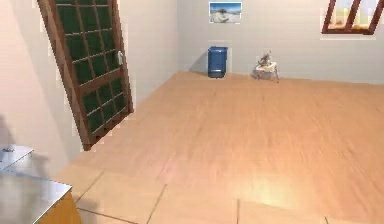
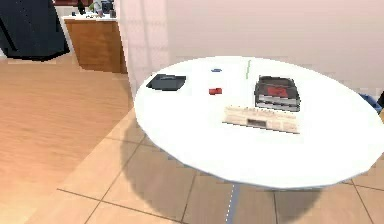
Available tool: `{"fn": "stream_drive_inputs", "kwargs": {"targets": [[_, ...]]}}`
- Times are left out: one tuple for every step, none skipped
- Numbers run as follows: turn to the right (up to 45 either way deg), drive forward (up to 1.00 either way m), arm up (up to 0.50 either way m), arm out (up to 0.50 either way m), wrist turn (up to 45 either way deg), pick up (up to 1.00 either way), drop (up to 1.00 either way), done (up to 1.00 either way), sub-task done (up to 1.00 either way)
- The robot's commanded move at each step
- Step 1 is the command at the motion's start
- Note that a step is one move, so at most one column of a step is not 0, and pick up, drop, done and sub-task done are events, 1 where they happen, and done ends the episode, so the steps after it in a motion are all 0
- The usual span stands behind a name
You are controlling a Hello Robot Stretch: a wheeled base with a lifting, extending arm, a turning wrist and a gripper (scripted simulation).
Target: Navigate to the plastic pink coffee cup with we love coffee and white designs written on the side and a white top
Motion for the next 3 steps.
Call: {"fn": "stream_drive_inputs", "kwargs": {"targets": [[3.0, 0.0, 0.0, 0.0, 0.0, 0.0, 0.0, 0.0, 0.0], [0.0, 0.65, 0.0, 0.0, 0.0, 0.0, 0.0, 0.0, 0.0], [45.0, 0.0, 0.0, 0.0, 0.0, 0.0, 0.0, 0.0, 0.0]]}}
